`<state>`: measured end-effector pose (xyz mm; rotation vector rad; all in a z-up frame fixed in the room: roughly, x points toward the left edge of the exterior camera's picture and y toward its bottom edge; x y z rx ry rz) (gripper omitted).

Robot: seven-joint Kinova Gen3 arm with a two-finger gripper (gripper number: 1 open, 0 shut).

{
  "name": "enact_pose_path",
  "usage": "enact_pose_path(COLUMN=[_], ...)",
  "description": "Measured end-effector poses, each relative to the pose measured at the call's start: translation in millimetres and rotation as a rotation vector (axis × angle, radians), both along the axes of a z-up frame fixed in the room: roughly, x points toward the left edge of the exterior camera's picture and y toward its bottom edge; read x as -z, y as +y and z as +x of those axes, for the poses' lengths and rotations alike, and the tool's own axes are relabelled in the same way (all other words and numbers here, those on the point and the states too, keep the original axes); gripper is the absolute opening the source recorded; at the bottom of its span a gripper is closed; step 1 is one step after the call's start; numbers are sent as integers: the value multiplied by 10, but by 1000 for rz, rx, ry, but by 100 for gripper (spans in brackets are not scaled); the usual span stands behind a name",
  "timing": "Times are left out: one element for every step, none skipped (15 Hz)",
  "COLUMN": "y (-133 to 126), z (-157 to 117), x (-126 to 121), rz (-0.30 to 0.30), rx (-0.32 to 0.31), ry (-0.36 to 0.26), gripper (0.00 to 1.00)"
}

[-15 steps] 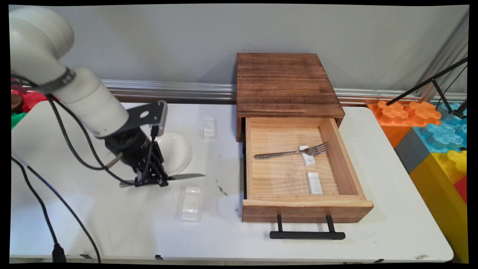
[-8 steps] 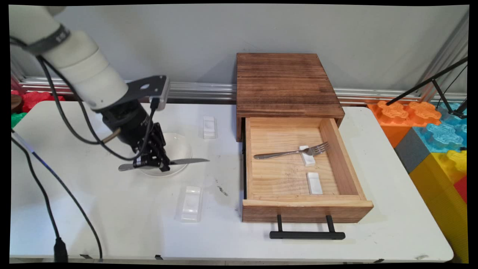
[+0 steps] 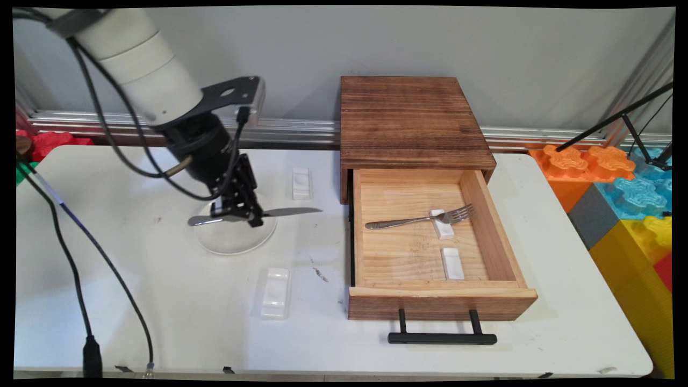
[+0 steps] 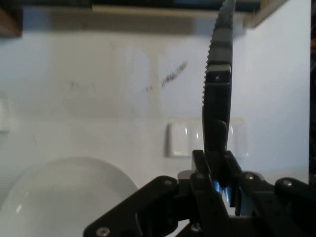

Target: Place the picked object into the drawer

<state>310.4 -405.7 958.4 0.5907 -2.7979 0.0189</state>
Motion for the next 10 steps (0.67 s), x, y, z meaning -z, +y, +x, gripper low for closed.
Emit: enact_pose_path(y=[-31, -52, -85, -122, -157, -192, -231, -271, -308, -332], z=[-61, -103, -176, -262, -349, -432, -526, -617, -698, -748], x=[-29, -46, -65, -81, -91, -94, -92, -83, -72, -64], rz=[-4, -6, -10, -15, -21, -26, -33, -40, -46, -51], rx=[2, 4, 7, 9, 10, 12, 13, 12, 11, 10], ry=[7, 12, 20, 31, 41, 50, 60, 68, 76, 81], gripper=[0, 0, 0, 0, 0, 0, 0, 0, 0, 0])
